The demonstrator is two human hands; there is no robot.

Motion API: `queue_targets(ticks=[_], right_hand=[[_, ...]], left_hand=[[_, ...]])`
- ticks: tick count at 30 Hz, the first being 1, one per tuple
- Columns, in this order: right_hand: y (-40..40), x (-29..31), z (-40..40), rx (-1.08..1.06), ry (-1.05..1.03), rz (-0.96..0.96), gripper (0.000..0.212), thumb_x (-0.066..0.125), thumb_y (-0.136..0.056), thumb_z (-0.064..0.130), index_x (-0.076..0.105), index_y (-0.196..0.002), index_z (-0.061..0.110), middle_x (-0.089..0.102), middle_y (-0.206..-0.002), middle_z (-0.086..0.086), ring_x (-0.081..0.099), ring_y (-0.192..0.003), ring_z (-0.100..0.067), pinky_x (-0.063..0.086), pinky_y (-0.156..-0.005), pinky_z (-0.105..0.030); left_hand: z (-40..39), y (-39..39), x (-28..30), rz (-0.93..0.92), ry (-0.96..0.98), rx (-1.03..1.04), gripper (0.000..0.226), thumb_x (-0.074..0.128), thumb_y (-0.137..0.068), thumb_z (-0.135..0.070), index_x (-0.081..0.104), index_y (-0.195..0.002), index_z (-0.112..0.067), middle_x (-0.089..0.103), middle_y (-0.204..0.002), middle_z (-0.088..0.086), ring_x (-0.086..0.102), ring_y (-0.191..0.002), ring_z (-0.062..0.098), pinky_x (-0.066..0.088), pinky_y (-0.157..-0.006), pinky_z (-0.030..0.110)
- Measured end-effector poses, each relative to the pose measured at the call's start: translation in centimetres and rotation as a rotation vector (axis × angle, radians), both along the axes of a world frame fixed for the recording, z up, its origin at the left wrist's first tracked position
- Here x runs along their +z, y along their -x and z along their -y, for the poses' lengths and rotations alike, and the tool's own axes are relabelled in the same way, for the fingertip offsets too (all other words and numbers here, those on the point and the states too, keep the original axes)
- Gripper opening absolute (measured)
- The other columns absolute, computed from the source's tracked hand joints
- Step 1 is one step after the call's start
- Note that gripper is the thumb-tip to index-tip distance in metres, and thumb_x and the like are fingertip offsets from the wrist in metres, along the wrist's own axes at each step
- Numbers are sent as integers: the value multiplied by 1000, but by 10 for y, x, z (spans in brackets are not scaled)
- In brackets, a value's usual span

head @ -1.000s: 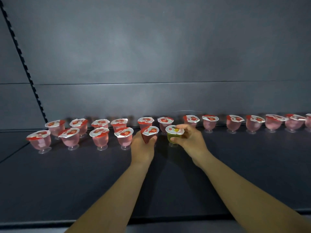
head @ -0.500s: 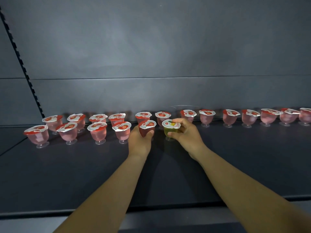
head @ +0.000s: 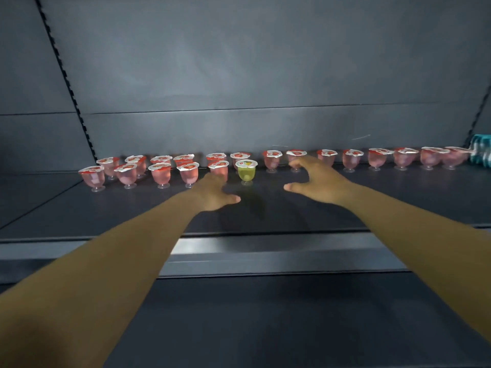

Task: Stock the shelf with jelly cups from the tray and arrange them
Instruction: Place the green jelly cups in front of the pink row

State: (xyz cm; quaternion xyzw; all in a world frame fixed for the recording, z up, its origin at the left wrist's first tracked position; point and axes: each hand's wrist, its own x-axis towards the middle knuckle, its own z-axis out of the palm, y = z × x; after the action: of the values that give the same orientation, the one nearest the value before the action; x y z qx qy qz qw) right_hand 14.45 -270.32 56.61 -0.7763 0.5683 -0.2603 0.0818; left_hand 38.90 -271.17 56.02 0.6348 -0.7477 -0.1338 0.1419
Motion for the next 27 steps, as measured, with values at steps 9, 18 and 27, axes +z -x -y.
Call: queue_targets(ticks=[9,18,27], right_hand=[[20,-9,-120,-23,-7,-260,70,67,-83,45,38,-142,20,37,-145,-9,28,-137,-28,29,-110,-45],[44,-119,-236,-1,-25,-208,51,64,-89,30,46,-135,16,41,-142,-7,30,-135,-23,25,-109,-34],[76,-311,-289,-19,-349,-194,48,65,-87,29,49,-131,18,47,-135,-3,38,-128,-21,32,-101,-31]], left_hand=[[-120,36,-1,246,60,-148,70,63,-87,-39,33,-144,-14,27,-151,8,29,-138,25,26,-109,31],[-225,52,-125,171,-73,-253,59,62,-88,-38,41,-139,-16,39,-138,6,42,-126,26,34,-102,34],[-287,68,-333,48,-440,-170,55,64,-87,-32,47,-135,-10,46,-137,10,45,-124,24,37,-100,30]])
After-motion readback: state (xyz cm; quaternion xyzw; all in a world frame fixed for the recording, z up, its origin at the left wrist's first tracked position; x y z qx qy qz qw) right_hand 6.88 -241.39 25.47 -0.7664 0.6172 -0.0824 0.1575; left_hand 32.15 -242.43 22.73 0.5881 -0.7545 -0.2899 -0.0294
